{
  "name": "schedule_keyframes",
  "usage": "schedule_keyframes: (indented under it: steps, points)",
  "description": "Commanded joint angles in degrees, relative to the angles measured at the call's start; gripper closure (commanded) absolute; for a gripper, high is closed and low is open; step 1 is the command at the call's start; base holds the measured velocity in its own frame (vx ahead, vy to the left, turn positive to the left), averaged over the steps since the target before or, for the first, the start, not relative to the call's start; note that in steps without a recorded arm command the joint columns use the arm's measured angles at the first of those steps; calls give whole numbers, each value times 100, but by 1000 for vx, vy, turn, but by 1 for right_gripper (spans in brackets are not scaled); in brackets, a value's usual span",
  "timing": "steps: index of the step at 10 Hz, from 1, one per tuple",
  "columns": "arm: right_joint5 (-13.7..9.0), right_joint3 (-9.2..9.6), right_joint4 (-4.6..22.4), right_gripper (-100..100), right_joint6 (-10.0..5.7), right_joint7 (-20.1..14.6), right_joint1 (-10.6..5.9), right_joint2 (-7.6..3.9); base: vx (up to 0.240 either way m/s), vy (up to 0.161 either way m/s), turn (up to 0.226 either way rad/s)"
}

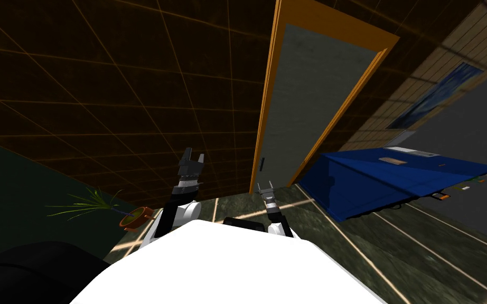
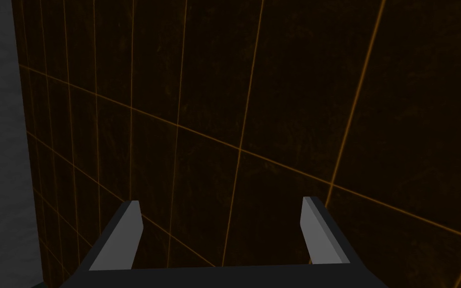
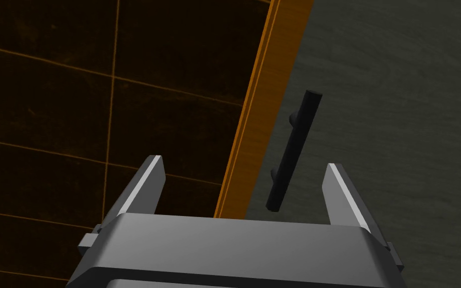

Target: Pull the door open

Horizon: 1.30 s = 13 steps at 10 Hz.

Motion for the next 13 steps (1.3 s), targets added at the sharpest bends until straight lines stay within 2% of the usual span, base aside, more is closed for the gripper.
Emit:
schedule_keyframes:
  steps: [1,6,10,11,13]
  points:
    - [-163,168,226,-100,-104,-245,-103,-86,61,3,50]
    - [-806,861,1143,-100,-562,-1133,-512,-456,99,-1,76]
    - [-1264,1356,1780,-100,-888,-1798,-804,-720,96,-4,66]
    - [-1264,1356,1798,-100,-888,-1807,-804,-720,62,-3,24]
    - [-1461,1568,2079,-100,-1028,-2086,-929,-833,54,0,49]
